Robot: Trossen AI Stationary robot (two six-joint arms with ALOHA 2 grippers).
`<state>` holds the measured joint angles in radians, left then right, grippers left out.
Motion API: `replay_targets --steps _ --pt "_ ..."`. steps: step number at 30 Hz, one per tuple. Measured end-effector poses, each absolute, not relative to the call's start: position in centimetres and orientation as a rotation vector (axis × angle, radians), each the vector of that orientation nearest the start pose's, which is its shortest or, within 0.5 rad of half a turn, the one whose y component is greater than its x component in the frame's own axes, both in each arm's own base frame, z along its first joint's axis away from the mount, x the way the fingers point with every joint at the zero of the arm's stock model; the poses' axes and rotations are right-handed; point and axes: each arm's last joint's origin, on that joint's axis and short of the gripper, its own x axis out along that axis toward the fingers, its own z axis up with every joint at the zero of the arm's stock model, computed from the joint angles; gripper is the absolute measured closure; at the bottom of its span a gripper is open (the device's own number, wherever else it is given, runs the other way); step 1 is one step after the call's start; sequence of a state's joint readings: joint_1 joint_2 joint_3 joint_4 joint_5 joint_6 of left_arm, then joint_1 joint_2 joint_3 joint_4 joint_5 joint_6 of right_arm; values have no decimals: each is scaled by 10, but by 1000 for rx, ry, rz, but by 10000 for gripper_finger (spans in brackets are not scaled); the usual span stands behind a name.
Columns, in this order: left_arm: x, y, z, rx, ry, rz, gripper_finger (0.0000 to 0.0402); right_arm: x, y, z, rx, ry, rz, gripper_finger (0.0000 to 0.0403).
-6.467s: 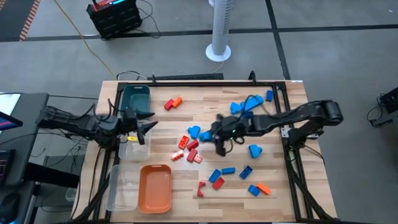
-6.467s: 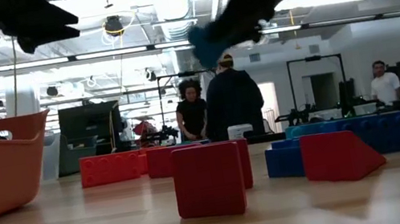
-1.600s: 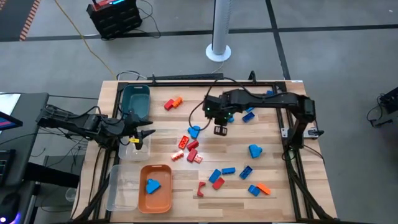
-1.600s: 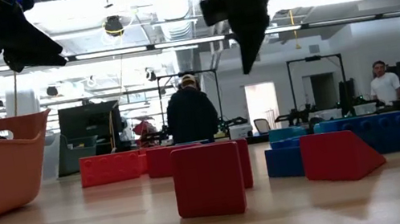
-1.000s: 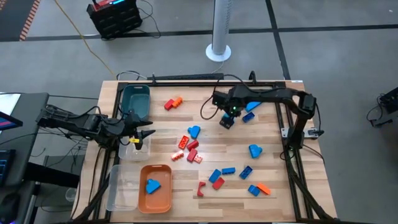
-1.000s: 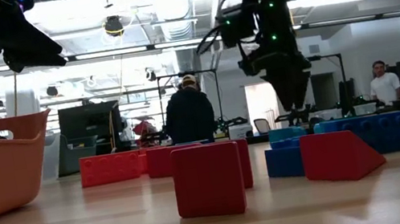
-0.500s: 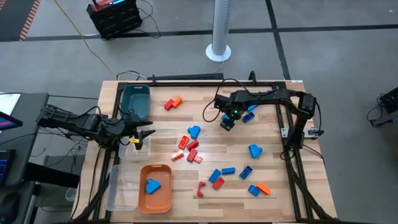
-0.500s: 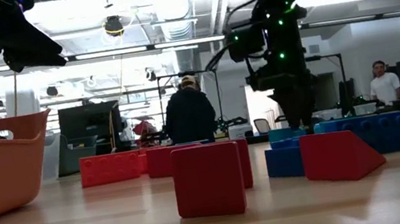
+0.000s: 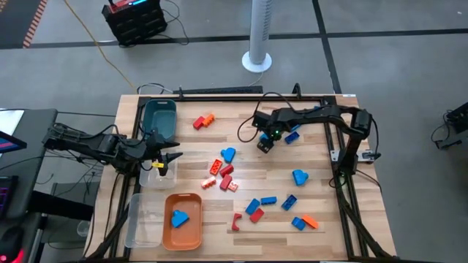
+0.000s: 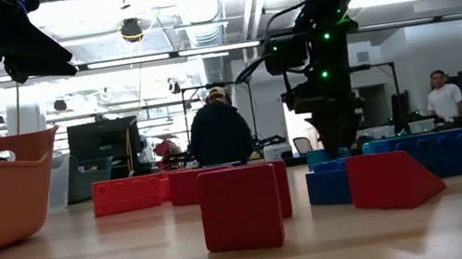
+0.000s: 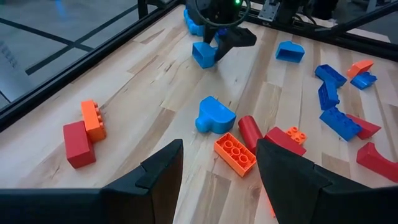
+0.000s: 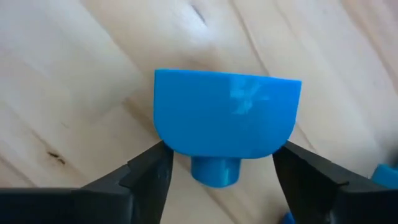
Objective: Sort blocks
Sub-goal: Put the light blue game piece into the orange bin
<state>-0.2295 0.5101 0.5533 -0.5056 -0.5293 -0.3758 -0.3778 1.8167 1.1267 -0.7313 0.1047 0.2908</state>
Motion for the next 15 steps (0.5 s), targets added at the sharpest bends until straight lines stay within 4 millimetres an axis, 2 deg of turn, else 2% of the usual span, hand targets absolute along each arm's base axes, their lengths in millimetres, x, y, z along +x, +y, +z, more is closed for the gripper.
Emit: replay_targets --steps 7,15 --pt "115 -12 262 -187 370 368 203 306 -127 138 413 1400 -592 195" --pt "115 -12 262 -186 370 369 203 309 -121 145 377 1388 -560 283"
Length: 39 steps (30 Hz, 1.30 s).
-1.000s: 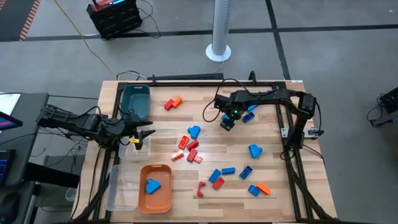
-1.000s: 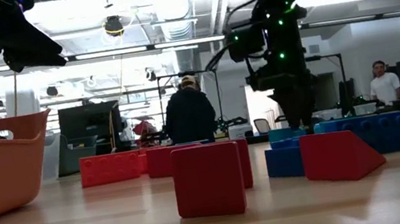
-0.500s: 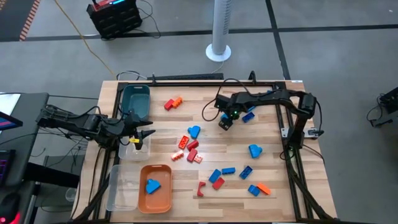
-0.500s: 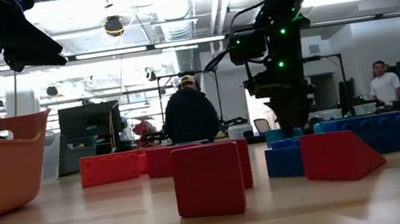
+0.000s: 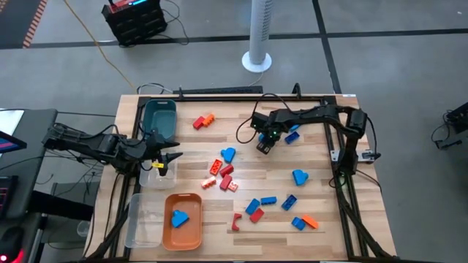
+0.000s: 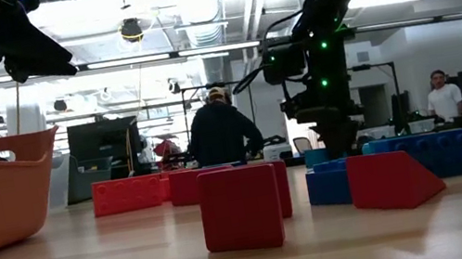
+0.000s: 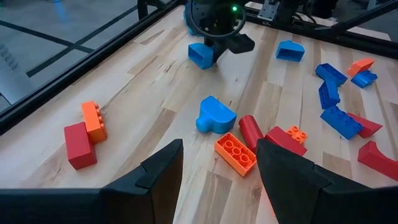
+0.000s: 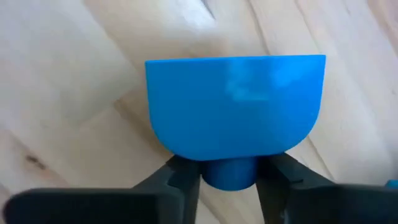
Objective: Sort blocks
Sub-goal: Put the light blue game piece into the orange bin
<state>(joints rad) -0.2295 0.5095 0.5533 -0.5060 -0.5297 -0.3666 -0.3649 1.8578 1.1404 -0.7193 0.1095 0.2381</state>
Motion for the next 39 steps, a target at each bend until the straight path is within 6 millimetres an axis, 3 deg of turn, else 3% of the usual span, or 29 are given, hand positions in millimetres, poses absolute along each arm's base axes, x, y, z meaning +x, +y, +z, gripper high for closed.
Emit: replay_targets --steps 6,14,17,20,23,31,39 --pt "115 -12 262 -179 372 368 203 326 -93 186 249 1269 -425 310" --pt "115 -10 262 -135 358 428 202 377 -3 239 72 887 -62 305" --pt "114 -9 262 -126 352 452 202 389 33 260 12 728 47 305" --pt "114 -9 263 -124 349 463 202 394 53 278 4 636 101 305" --pt "114 -9 263 -122 347 470 202 405 67 281 31 587 137 305" --pt "116 -9 264 -153 327 470 202 463 123 254 10 584 251 305" --pt "118 -10 264 -166 320 469 203 509 150 224 -26 601 312 303"
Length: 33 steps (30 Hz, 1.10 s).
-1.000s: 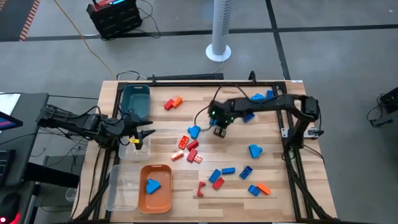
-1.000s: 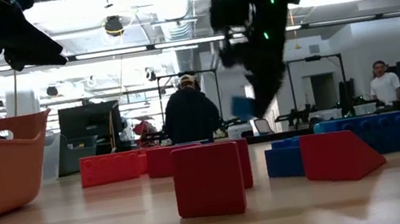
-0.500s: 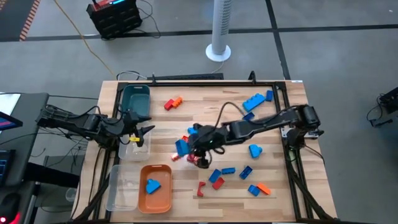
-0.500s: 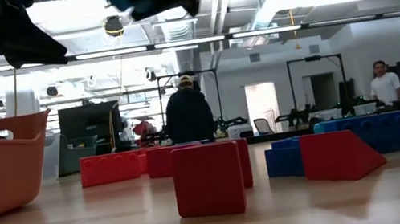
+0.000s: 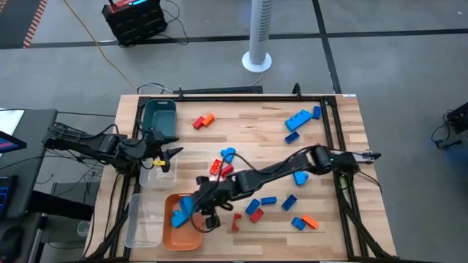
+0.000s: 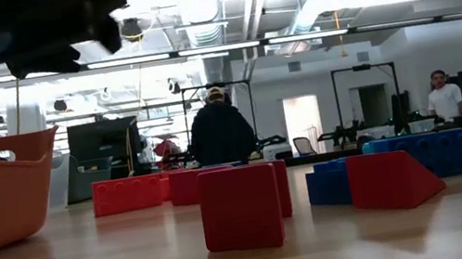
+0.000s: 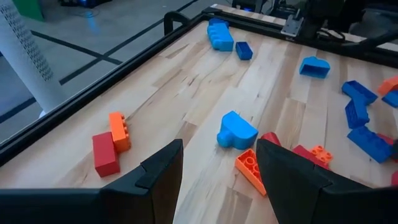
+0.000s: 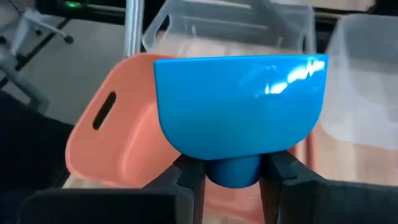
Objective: Sort blocks
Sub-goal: Put the light blue game piece into the orange bin
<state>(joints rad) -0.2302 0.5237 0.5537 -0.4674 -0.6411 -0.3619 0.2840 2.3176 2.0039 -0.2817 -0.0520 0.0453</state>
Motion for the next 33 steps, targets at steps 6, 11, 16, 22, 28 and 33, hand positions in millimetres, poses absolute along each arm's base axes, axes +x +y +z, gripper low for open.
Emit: replay_targets --steps 6,11,16,22,28,33 --pt "118 -10 265 -170 311 468 203 522 153 213 -35 636 341 246" --pt "119 -10 266 -147 311 465 203 518 145 222 -53 700 335 153" --pt "123 -8 266 -122 306 497 203 497 117 250 -175 843 176 120" --pt "130 -6 262 -78 346 525 203 474 56 249 -181 1037 -38 118" --pt "135 -4 262 -38 352 535 203 458 -22 232 -37 1128 -223 118" --pt "135 -4 262 -2 364 530 203 461 -55 223 41 1121 -250 117"
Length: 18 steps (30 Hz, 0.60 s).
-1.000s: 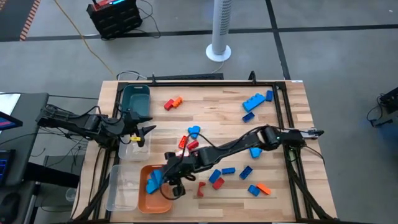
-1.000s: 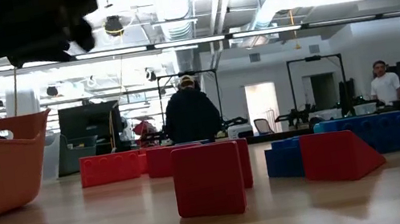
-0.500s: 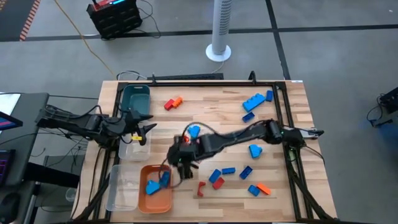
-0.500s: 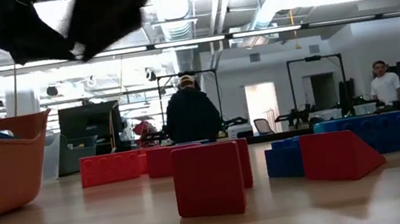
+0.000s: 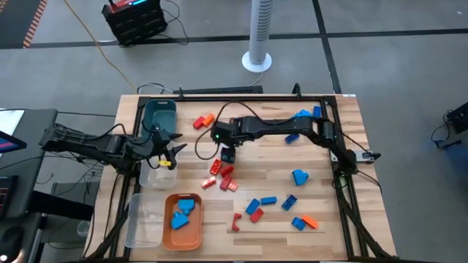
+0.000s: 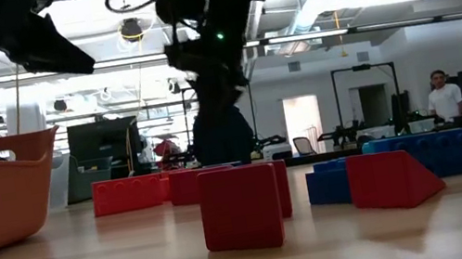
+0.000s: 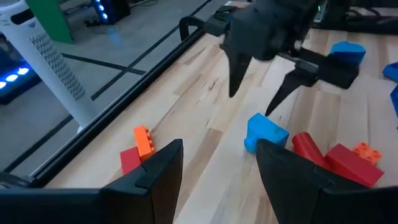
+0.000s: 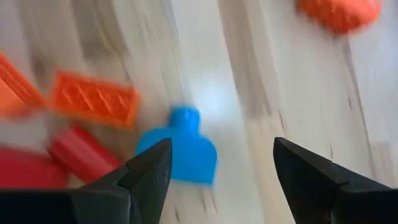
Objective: Sort blocks
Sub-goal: Put the light blue game piece into the orange bin
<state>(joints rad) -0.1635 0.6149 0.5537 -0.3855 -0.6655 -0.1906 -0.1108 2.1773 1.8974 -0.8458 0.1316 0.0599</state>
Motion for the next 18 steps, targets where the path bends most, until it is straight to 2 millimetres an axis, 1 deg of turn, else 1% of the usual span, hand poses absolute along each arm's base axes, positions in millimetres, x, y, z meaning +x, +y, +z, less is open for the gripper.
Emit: replay_targets --steps 2,4,8,9,12,14,15,18 --pt "135 -4 262 9 370 528 203 461 -59 223 57 1117 -242 117" --pt "135 -4 263 12 375 528 203 461 -58 221 63 1126 -223 117" --pt "133 -4 269 15 380 528 203 467 -58 218 65 1088 -218 117" --pt "133 -4 271 13 377 528 203 467 -58 216 66 1094 -217 117" --pt "132 -4 274 10 373 528 203 474 -59 199 73 1108 -210 117" --pt "132 -4 273 9 379 527 203 475 -61 185 83 1157 -213 117" --pt "132 -4 273 4 385 525 203 478 -63 184 86 1152 -215 117" --pt "131 -4 272 1 392 527 203 479 -65 187 82 1133 -215 117"
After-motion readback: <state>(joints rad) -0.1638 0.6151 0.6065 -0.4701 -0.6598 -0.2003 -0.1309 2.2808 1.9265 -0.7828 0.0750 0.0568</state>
